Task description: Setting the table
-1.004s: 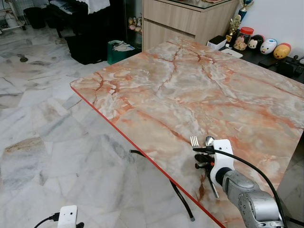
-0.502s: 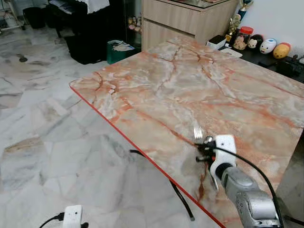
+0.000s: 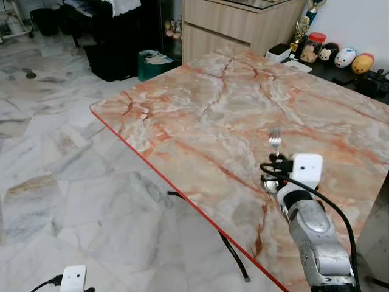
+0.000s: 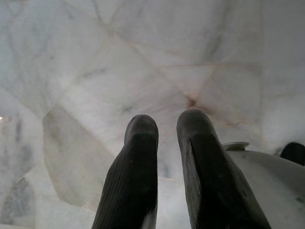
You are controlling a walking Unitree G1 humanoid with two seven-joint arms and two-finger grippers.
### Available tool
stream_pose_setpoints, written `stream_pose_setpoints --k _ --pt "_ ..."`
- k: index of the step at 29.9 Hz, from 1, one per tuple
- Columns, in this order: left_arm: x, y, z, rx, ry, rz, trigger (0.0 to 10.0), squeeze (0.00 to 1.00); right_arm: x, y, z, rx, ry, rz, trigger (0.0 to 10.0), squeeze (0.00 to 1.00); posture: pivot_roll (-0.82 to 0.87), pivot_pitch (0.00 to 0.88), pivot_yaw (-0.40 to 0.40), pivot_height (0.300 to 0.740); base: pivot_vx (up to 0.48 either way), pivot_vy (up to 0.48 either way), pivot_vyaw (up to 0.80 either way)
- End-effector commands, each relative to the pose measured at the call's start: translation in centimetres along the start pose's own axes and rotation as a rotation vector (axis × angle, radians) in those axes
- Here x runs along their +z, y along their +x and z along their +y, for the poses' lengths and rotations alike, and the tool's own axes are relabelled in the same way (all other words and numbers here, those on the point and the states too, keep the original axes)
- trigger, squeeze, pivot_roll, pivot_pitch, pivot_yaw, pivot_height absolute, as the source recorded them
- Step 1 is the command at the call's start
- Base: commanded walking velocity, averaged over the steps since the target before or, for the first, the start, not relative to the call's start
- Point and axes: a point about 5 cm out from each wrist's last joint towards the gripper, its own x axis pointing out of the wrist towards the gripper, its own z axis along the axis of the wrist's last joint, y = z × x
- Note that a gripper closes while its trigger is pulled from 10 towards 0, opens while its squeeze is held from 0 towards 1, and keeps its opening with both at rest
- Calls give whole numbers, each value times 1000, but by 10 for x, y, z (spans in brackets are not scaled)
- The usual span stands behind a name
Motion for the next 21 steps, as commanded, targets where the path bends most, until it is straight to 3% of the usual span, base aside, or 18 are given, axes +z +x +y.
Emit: stream_pose_setpoints --k 1,7,12,21 --pt "-9 -2 -2 -9 -12 19 10000 0 -1 1 -5 -30 -39 -42 10000 0 -21 0 -39 740 0 0 0" --pt "-17 -4 -9 -12 -13 25 10000 0 -3 0 -9 -66 -65 -129 10000 0 -2 0 -49 740 0 0 0" --pt "-7 0 -17 -29 26 10 10000 0 -17 -2 -13 -78 -53 -110 10000 0 -1 0 -37 740 0 0 0" --pt "1 2 -17 -26 35 -9 10000 0 -16 2 -6 -62 -22 -153 10000 0 -8 0 -33 740 0 0 0"
